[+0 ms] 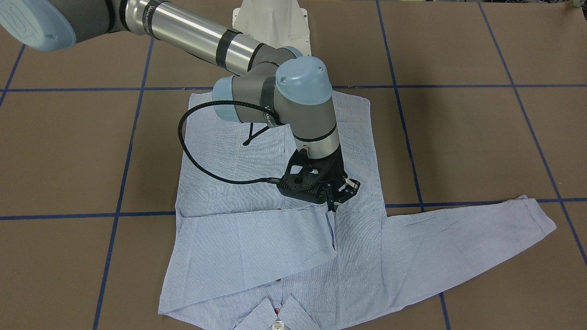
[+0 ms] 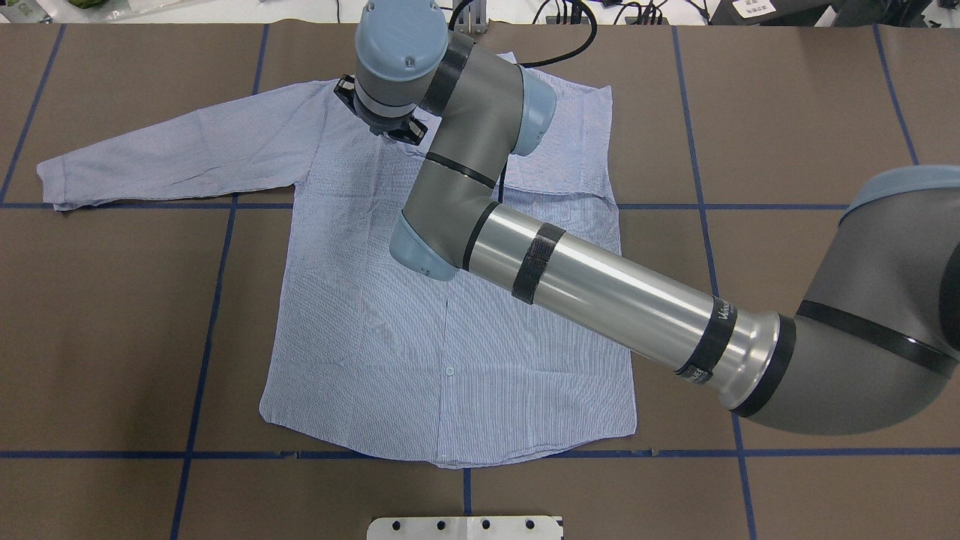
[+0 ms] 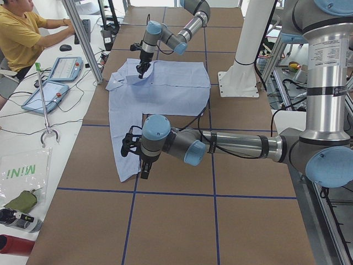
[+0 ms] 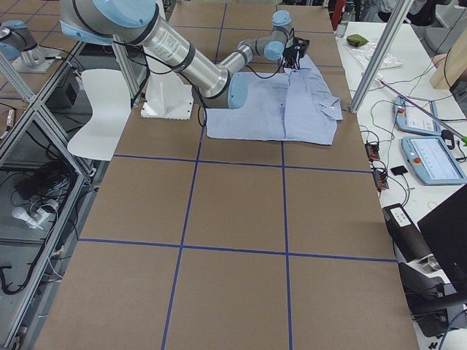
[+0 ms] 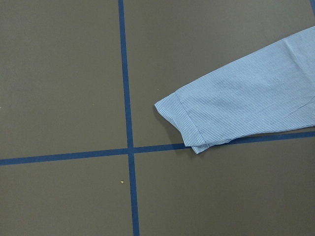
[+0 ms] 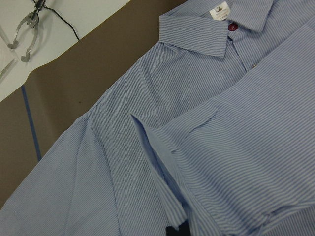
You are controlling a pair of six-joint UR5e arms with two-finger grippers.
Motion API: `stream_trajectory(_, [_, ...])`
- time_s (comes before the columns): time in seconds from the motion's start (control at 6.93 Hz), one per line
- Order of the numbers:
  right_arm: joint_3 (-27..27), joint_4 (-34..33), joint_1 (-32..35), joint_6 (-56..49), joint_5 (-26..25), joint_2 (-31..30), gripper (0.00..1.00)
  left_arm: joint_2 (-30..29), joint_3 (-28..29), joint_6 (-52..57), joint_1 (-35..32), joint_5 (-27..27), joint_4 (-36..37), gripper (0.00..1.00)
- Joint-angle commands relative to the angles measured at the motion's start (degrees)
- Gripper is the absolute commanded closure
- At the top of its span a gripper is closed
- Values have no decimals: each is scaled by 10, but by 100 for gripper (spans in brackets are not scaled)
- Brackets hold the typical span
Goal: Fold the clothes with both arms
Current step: 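Carry the held sleeve across the shirt body toward the collar with the right gripper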
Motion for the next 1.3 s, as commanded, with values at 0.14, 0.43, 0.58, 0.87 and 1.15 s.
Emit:
stream_trajectory(0.14, [-12,6,-11,16,-17,5,4,-1,-4,-6,1,-6,-20,0])
stream_trajectory(0.43, [-25,6,-21,42,-29,21,2,-1,-1,-5,20,-6,-51,0])
stream_trajectory(0.58, [-19,5,-21,69,-29,27,2,-10,37,-12,36,-3,-76,0])
stream_trajectory(0.87, [63,-15,-10,81,-23,-22,1,-102,175,-159,87,-2,-149,1])
stream_trajectory(1.15, [178,-32,10,77,-9,-123,1,-119,240,-229,134,17,-222,3])
